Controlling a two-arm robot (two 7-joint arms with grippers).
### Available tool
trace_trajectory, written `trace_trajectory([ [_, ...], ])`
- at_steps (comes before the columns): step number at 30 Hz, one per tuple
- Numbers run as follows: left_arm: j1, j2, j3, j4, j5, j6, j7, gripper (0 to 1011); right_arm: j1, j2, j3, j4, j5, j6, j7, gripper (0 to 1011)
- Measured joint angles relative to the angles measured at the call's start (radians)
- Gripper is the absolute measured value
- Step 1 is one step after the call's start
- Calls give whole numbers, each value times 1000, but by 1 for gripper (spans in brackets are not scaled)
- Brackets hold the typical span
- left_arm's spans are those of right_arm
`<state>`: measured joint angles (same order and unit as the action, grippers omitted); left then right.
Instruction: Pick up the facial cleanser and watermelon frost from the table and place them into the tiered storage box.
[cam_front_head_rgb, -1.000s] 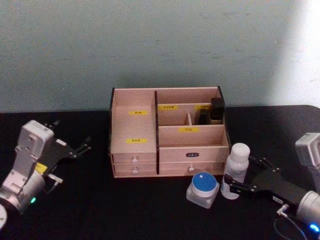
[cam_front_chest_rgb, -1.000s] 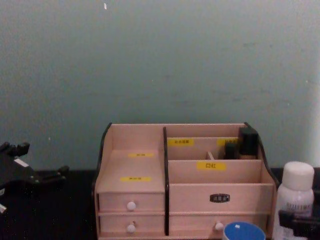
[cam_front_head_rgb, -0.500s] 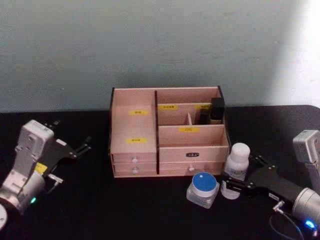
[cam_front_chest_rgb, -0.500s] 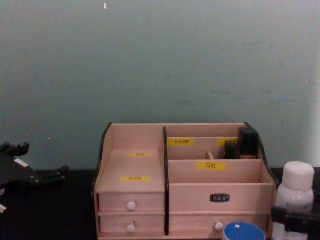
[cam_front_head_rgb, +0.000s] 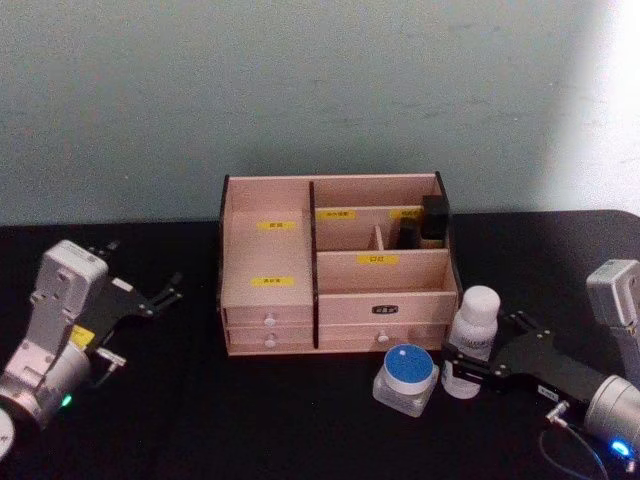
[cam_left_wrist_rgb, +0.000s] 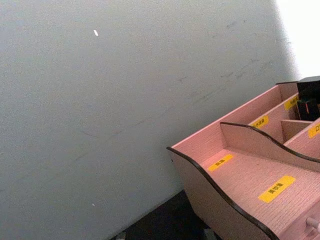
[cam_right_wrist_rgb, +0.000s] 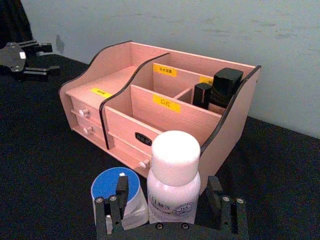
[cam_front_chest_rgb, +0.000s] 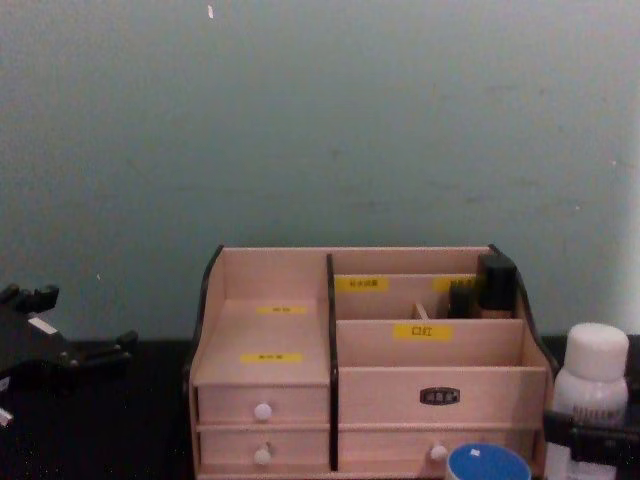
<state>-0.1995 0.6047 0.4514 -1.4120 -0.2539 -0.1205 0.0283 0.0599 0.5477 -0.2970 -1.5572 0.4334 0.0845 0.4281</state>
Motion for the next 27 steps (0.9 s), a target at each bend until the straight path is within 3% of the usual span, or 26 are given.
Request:
trace_trajectory([
  [4, 0, 0, 0, 0, 0, 0, 0, 1001, 0, 0, 0, 0, 0, 0, 0, 941],
  [17, 0, 0, 0, 0, 0, 0, 0, 1001, 0, 0, 0, 0, 1, 0, -1, 600],
  [27, 0, 0, 0, 0, 0, 0, 0, 1001, 0, 0, 0, 0, 2, 0, -2, 601],
])
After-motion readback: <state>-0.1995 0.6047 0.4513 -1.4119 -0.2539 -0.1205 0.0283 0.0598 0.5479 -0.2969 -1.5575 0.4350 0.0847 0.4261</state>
